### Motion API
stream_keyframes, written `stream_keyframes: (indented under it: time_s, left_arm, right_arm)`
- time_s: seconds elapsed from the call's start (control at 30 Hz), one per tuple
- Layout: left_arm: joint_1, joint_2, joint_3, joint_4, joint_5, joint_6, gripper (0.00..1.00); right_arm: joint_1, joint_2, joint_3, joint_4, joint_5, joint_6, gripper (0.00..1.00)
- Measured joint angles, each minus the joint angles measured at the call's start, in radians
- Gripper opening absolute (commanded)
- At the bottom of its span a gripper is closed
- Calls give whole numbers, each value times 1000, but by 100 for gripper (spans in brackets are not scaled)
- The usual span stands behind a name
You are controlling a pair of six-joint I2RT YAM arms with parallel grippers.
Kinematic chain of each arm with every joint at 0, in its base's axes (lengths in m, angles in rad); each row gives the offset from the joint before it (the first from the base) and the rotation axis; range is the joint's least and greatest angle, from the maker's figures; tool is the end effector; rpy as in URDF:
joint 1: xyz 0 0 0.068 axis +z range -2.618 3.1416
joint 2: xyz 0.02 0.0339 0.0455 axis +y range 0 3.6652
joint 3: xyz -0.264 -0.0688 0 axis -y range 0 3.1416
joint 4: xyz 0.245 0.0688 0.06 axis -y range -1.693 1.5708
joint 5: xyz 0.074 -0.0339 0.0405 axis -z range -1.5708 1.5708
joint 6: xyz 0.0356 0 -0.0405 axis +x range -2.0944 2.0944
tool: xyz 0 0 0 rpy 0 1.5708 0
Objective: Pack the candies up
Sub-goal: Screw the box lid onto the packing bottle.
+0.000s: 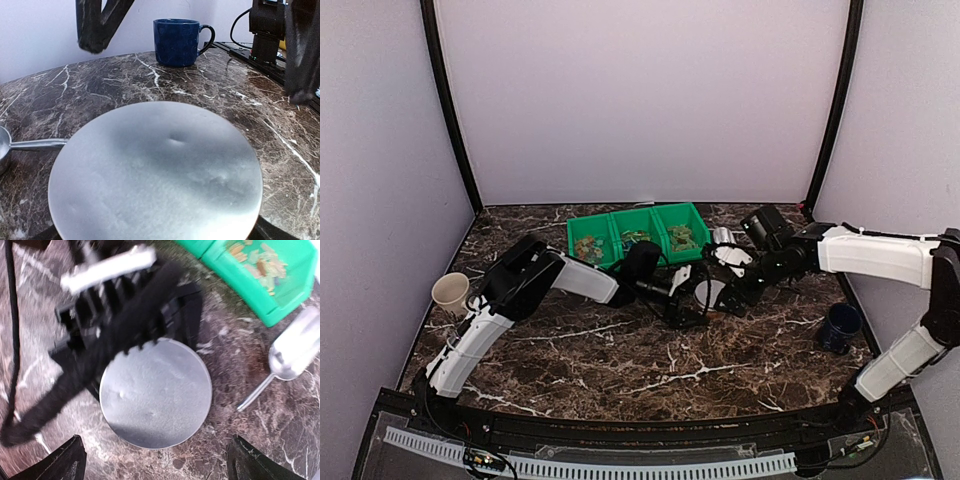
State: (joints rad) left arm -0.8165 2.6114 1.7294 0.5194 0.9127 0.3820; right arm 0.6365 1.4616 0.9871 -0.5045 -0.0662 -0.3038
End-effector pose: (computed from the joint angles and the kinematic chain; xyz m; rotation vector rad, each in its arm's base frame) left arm 0.3488 -0.4123 0.0620 1.5627 1.1754 -1.1633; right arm 0.2380 0.1788 0.2265 -1.1830 2.2710 0.2129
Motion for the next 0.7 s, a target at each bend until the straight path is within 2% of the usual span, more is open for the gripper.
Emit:
stream_keyframes:
  time_s: [0.37,0.7]
  left_arm:
    - [0,-1,6,-58,89,55,93]
    - [0,-3,8,-103,148,105,93]
  right_arm:
    - [-63,45,0,-40,-175,-229,97]
    - [-82,85,20,-15,-268,-337,97]
